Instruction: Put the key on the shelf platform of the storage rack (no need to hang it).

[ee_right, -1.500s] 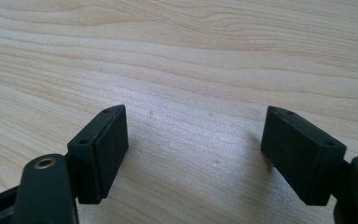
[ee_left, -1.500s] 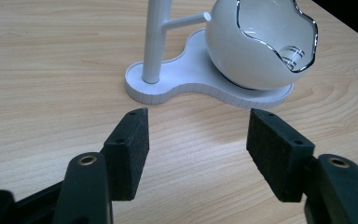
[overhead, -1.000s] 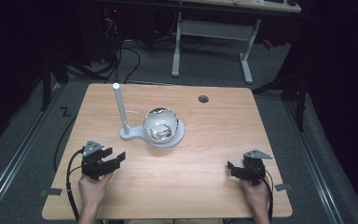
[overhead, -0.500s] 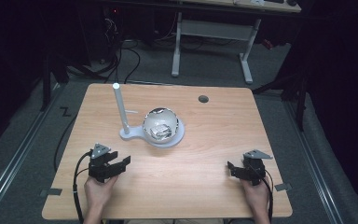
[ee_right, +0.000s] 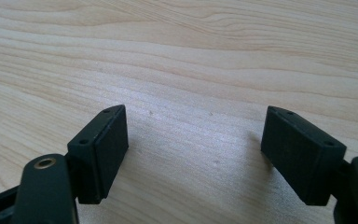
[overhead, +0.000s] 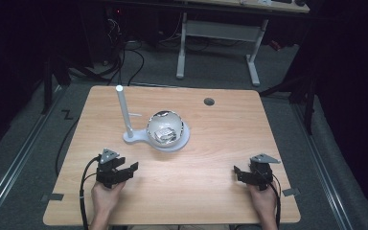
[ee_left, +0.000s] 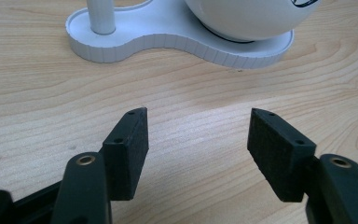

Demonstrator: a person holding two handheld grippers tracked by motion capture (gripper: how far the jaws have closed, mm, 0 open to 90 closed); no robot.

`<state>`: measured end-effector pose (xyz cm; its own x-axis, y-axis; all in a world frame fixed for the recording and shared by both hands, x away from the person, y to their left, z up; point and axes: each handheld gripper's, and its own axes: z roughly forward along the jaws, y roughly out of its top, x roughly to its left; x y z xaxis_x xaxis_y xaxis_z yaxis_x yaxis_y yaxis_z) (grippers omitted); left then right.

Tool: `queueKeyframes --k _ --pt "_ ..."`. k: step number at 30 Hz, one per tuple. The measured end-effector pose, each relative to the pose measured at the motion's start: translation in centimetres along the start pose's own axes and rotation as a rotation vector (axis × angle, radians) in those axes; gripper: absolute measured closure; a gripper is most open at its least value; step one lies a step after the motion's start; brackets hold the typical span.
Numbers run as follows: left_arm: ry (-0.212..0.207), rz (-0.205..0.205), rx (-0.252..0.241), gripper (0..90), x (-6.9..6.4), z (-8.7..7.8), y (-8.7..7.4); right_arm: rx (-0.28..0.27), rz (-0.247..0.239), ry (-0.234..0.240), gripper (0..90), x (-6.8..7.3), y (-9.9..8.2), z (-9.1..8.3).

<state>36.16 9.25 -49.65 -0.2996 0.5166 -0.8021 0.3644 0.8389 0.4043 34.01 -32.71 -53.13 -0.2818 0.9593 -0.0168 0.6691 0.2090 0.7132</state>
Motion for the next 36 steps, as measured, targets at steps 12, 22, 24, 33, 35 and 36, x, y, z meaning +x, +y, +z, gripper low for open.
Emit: queueKeyframes --k 12,22,24,33,35,36 --pt "0.02 0.042 -0.008 39.0 0.1 1.0 -1.5 0.0 0.002 0.0 23.3 0.0 0.0 0.0" --pt "0.011 0.044 -0.032 38.3 0.1 1.1 -1.6 0.0 0.003 -0.002 23.3 0.0 0.0 0.0" --pt "0.009 0.063 -0.039 38.2 0.3 1.3 -1.8 0.0 0.003 -0.002 23.3 0.0 0.0 0.0" --pt "0.05 0.08 -0.077 37.1 1.4 2.6 -2.5 0.0 0.004 -0.004 23.4 0.0 0.0 0.0" --pt "0.055 0.093 -0.087 36.9 1.5 2.6 -2.7 0.0 0.004 -0.004 23.4 0.0 0.0 0.0" --pt "0.054 0.109 -0.09 36.4 1.5 2.6 -2.9 0.0 0.004 -0.004 23.4 0.0 0.0 0.0"
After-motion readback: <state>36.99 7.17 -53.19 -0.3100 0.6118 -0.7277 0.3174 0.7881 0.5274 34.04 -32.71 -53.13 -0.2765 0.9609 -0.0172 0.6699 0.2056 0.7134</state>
